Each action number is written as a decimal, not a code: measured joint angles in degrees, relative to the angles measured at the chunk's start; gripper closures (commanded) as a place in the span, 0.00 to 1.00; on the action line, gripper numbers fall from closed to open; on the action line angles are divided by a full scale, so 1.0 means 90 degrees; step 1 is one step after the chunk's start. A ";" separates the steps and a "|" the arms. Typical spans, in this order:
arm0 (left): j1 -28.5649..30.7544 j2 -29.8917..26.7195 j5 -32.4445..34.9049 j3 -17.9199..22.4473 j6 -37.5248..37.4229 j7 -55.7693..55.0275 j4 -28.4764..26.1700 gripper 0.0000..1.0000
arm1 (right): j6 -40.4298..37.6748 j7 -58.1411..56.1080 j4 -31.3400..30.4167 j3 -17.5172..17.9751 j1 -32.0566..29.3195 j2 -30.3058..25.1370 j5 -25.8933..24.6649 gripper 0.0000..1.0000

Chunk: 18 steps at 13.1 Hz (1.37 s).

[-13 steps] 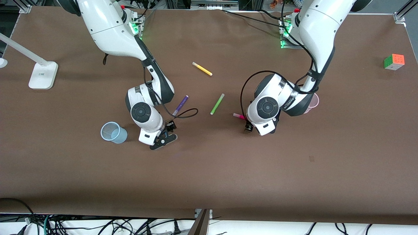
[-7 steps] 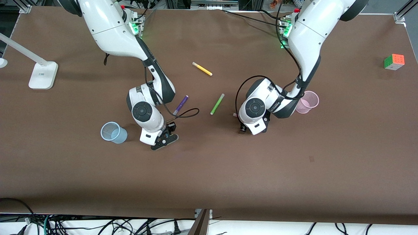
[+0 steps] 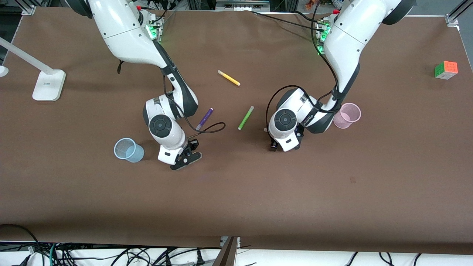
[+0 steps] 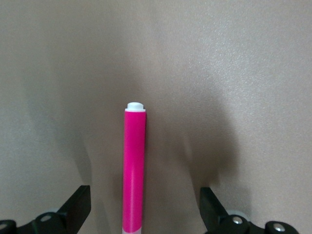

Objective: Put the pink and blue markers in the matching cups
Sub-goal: 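Close the right gripper on the blue marker while the left gripper grasps pink, then carry the blue marker over the blue cup while the left gripper carries pink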

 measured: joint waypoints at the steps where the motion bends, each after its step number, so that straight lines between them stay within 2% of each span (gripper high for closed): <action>1: -0.0004 -0.0028 0.0000 0.0000 0.0001 0.0000 -0.0036 0.12 | -0.0021 0.0000 0.0043 -0.0021 -0.0016 -0.0069 0.0000 0.94; 3: -0.0008 -0.0092 0.0000 0.0000 0.0005 0.0000 -0.0086 0.15 | -0.0225 -0.0122 0.0102 -0.0071 -0.0129 -0.0352 0.0000 0.94; 7: -0.0015 -0.0169 0.0033 -0.0001 0.0006 -0.0001 -0.0205 0.15 | -0.0921 -0.1576 0.0104 -0.0088 -0.0603 -0.0941 0.0013 0.93; 11: -0.0015 -0.0303 0.0262 0.0003 0.0486 -0.0011 -0.0574 0.15 | -0.1657 -0.3522 0.0102 -0.0133 -0.0937 -0.1297 0.0890 0.93; 12: -0.0014 -0.0331 0.0262 0.0008 0.0554 -0.0011 -0.0631 0.25 | -0.1791 -0.3925 0.0102 -0.0144 -0.1035 -0.1373 0.0995 0.93; 13: -0.0014 -0.0346 0.0262 0.0008 0.0571 -0.0012 -0.0659 0.53 | -0.1885 -0.4252 0.0101 -0.0147 -0.1114 -0.1447 0.1062 0.93; 15: -0.0015 -0.0369 0.0262 0.0007 0.0590 -0.0012 -0.0687 1.00 | -0.2073 -0.4820 0.0100 -0.0148 -0.1170 -0.1609 0.1191 0.93; 18: -0.0019 -0.0443 0.0262 -0.0007 0.0538 -0.0019 -0.0762 1.00 | -0.2514 -0.5882 0.0092 -0.0156 -0.1326 -0.1773 0.1504 0.93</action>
